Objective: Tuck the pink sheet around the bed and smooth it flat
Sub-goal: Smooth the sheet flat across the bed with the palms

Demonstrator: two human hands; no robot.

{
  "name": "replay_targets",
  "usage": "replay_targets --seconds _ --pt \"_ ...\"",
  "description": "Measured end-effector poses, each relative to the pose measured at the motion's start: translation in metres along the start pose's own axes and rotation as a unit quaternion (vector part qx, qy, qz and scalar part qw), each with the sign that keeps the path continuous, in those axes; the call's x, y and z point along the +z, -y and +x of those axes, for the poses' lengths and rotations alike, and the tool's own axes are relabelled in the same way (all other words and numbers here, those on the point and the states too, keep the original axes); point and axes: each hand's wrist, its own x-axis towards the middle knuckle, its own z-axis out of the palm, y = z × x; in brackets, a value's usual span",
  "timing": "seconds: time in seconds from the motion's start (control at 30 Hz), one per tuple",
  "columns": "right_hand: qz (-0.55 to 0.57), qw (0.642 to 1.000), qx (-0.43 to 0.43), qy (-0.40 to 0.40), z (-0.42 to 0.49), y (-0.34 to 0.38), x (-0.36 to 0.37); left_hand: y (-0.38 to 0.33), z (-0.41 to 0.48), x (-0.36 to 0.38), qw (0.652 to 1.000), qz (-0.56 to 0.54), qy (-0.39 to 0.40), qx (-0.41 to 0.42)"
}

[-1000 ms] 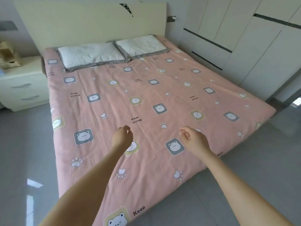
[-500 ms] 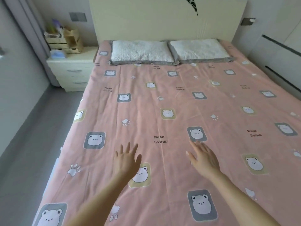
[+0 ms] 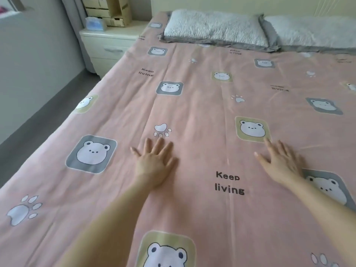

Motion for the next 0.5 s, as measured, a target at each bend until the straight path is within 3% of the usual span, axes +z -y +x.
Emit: replay_targets --seconds 0.1,0.2,0.3,0.37,0.43,0.5 --pt "-0.033 0.999 -0.002 -0.003 0.0 0.069 0.02 0.087 0.008 0.013 0.994 -0.001 -0.069 -0.087" --pt "-0.019 0.978 -0.209 -0.016 -0.055 0.182 0.039 0.16 0.003 0.013 0.982 0.004 -0.088 -0.165" --pt "-0.004 0.892 -0.45 0.03 -0.123 0.251 0.049 0.175 0.002 0.012 0.971 0.001 -0.095 -0.218" --pt "-0.008 0.84 -0.539 0.064 -0.12 0.258 0.034 0.172 0.01 0.012 0.963 -0.005 -0.099 -0.249" --pt "0.047 0.869 -0.492 0.033 -0.077 0.246 0.012 0.179 0.025 0.009 0.957 -0.012 -0.099 -0.271" --pt "0.097 0.931 -0.353 0.005 -0.017 0.228 -0.012 0.191 0.041 0.003 0.95 -0.027 -0.093 -0.296"
